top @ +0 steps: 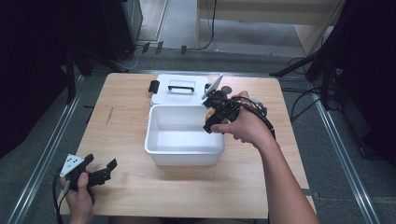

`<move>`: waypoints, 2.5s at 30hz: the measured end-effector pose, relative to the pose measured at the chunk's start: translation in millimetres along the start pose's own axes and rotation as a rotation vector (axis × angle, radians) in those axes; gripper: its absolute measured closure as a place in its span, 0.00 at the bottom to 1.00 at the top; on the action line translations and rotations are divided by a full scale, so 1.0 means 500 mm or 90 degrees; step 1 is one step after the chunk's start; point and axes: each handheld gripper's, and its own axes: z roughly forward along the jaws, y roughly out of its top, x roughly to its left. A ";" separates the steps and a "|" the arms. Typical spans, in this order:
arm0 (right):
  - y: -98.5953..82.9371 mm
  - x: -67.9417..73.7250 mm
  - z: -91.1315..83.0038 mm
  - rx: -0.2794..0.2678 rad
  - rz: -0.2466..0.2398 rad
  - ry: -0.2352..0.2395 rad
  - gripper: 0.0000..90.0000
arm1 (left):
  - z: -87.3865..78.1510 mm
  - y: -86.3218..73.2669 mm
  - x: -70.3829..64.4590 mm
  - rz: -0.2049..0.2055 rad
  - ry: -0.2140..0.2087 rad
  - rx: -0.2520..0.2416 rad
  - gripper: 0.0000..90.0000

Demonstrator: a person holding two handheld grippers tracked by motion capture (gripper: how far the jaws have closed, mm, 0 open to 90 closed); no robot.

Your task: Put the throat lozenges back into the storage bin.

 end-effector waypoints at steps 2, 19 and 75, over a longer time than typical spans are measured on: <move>0.001 0.006 0.002 -0.007 -0.022 0.003 0.23 | 0.000 0.000 0.000 0.000 0.000 0.000 0.00; 0.001 0.038 0.046 -0.014 -0.191 0.003 0.23 | 0.000 0.000 0.000 -0.001 0.000 -0.001 0.00; 0.001 0.045 0.149 0.075 -0.258 -0.001 0.22 | 0.000 0.000 0.000 0.001 -0.003 0.002 0.00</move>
